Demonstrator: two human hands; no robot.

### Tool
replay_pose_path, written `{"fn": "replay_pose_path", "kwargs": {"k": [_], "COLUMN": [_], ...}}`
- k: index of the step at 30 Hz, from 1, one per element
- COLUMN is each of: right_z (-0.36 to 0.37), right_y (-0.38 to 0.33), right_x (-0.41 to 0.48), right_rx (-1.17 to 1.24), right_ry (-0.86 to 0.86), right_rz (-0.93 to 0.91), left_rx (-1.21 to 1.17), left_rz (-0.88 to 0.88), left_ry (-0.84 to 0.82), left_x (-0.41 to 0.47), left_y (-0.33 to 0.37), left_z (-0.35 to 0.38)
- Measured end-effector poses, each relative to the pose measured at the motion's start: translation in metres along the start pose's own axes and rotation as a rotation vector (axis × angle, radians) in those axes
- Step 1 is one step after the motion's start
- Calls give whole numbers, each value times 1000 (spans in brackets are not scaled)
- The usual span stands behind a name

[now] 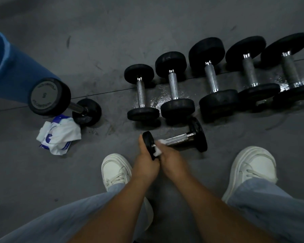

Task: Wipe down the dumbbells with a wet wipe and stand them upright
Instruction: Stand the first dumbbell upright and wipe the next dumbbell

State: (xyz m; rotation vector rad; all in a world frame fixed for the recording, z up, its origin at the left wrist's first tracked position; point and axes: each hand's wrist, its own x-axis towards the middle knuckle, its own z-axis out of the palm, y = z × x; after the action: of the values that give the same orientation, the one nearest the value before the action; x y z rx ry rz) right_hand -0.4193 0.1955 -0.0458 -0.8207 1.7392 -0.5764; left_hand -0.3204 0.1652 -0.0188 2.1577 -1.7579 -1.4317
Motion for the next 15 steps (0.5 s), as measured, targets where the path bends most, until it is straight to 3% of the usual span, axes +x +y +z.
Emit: {"fn": "replay_pose_path", "kwargs": {"k": [3,4,5,8,9,13,15], "right_z": [-18,-21,-18,-1,0,-27,-29], "right_y": [19,19,16,1,2,16,13], "right_x": [9,7,4,-1,0,6,1], "right_rx": [-96,-85,-43,-65,-85,-9,-103], "right_ry": [296,323,308,-3,4,435,415], "right_rz": [32,84,98,53,1,1,45], "left_rx": [30,28,17,-19,-16,14,10], "left_rz": [-8,-10,-15,-4,0,-74,-132], "left_ry": [2,8,12,12,14,-4,-58], "left_x": [4,4,3,1,2,14,17], "left_y": [-1,0,2,4,5,12,16], "left_z": [-2,-2,-2,-1,-3,-14,-19]}}
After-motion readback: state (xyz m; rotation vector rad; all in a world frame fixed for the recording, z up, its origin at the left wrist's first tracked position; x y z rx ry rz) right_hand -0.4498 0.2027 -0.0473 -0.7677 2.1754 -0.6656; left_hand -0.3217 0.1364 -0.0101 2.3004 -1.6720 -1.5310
